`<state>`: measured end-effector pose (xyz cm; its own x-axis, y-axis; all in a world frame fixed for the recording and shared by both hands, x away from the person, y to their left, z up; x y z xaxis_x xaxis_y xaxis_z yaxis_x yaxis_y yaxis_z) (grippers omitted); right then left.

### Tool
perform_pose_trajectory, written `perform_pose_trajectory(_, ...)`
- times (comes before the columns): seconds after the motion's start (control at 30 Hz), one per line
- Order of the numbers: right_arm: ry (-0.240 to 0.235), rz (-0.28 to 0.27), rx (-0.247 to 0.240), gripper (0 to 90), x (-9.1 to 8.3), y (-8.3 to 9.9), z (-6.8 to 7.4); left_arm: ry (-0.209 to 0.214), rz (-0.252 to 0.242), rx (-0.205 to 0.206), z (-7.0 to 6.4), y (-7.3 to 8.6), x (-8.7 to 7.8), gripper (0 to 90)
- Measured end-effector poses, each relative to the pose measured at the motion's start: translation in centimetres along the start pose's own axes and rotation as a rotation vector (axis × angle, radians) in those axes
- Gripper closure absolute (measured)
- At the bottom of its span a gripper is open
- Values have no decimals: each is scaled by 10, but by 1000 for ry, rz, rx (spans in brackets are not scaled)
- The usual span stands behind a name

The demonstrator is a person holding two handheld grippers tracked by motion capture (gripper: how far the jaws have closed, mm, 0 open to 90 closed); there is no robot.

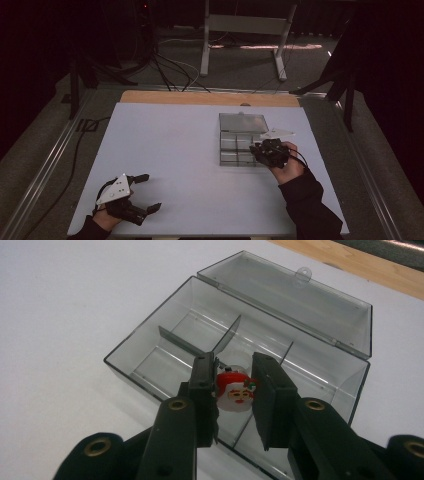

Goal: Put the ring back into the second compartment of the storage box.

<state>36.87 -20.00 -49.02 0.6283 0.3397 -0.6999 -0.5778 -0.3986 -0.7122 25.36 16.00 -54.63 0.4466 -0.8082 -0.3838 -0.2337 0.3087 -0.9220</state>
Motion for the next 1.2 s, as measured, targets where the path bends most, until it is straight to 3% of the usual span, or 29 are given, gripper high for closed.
perform_pose_trajectory(1.2, 8, 31, -11, 719, 25, -29, -12, -2, 0, 5, -1, 0, 0, 2)
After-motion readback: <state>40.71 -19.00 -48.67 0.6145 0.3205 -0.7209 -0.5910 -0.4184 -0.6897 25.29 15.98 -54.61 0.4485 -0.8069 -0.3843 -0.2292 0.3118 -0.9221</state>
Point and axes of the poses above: each handheld gripper's, and its own axes: x roughly forward along the jaws, y roughly out of its underside, z roughly to its left, the point moved 7 cm from there along x, roughly forward along the jaws, and after that the axes turned 1 degree about z, right-handed, at the moved point
